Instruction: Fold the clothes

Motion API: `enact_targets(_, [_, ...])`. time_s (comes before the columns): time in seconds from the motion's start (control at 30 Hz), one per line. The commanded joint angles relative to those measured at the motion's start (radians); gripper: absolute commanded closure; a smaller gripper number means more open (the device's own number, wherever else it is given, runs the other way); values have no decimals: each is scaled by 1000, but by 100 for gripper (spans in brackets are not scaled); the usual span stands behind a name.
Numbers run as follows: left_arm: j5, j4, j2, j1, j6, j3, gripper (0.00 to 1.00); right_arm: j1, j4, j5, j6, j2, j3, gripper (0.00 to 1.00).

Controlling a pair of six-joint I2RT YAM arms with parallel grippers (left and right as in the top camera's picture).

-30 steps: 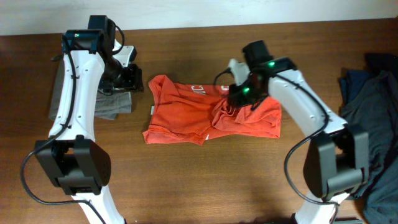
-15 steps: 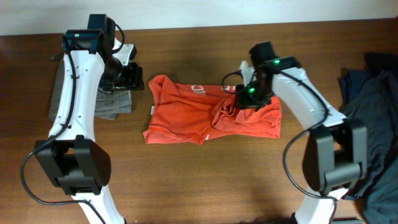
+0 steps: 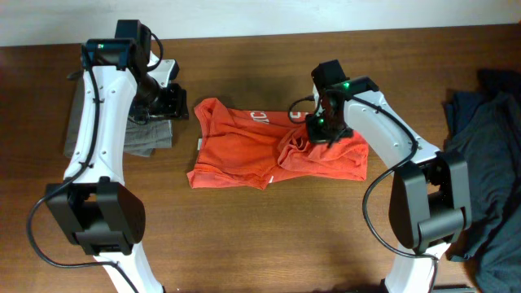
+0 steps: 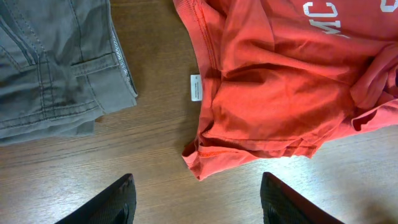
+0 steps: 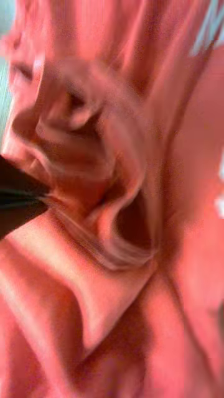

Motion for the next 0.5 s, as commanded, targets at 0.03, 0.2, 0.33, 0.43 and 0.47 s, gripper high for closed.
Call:
enact_targets(0.03, [4, 3, -26, -2, 5, -5, 36, 3, 116, -415, -68, 3, 7, 96])
enact_targets(0.2, [4, 0, -26, -2, 5, -5, 36, 54, 191, -447, -61, 4, 7, 96])
enact_targets(0.33, [4, 3, -26, -2, 5, -5, 36, 122, 192, -349, -60, 5, 7, 96])
enact_targets(0.43, [4, 2, -26, -2, 5, -5, 36, 179, 214, -287, -13, 13, 7, 96])
enact_targets(0.47, [4, 2, -26, -2, 5, -5, 36, 189, 225, -286, -6, 16, 7, 96])
